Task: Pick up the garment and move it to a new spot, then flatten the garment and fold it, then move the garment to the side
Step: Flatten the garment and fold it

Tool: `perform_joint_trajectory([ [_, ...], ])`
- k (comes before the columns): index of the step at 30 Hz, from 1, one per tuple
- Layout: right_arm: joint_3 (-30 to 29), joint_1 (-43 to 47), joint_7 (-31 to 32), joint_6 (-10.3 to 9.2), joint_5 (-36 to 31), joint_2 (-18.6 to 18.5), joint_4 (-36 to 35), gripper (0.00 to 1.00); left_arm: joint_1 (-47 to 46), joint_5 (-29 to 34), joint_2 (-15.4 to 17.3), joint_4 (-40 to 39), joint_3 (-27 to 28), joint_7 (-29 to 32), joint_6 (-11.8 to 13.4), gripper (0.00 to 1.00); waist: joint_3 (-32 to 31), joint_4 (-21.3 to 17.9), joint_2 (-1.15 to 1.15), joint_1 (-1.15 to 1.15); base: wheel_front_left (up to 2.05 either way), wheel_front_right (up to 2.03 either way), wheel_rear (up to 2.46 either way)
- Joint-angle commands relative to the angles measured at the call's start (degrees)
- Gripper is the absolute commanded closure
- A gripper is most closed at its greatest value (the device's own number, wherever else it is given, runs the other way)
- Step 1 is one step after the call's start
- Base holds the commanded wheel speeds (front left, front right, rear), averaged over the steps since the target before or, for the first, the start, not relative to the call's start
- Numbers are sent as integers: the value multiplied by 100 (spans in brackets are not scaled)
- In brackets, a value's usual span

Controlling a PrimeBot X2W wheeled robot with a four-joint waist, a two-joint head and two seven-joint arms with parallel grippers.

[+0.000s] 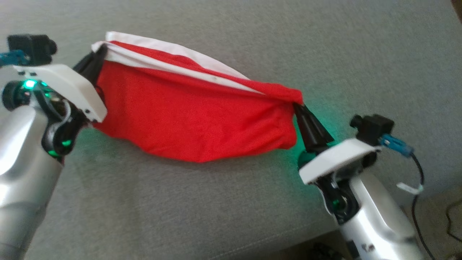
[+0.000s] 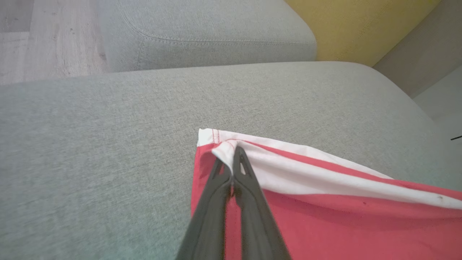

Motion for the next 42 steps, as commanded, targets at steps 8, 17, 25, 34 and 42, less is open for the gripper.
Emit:
perform_joint_trajectory([
  [8, 666, -716, -536, 43, 313, -17, 579, 58, -550, 109, 208, 386, 243, -251, -80, 100, 263, -269, 0, -2, 0, 0, 0],
  [17, 737, -823, -1051, 43, 267, -17, 882, 0, -576, 23, -35, 342, 156, -808, -228, 0, 3, -26, 0, -2, 0, 0, 0],
  [25, 295, -454, -1174, 43, -422, -17, 628, 0, -162, -221, 136, -182, 47, -1011, -277, 0, -397, 240, 0, -2, 0, 0, 0],
  [34, -220, 53, -852, 43, -1082, -17, -185, 0, 643, -179, 220, -442, -108, -982, 154, 0, -482, 456, 0, -2, 0, 0, 0],
  [42, -528, 408, -529, 43, -1342, -17, -949, 0, 908, 88, -134, -346, -317, -1221, 661, 0, -254, 484, 0, -2, 0, 0, 0],
])
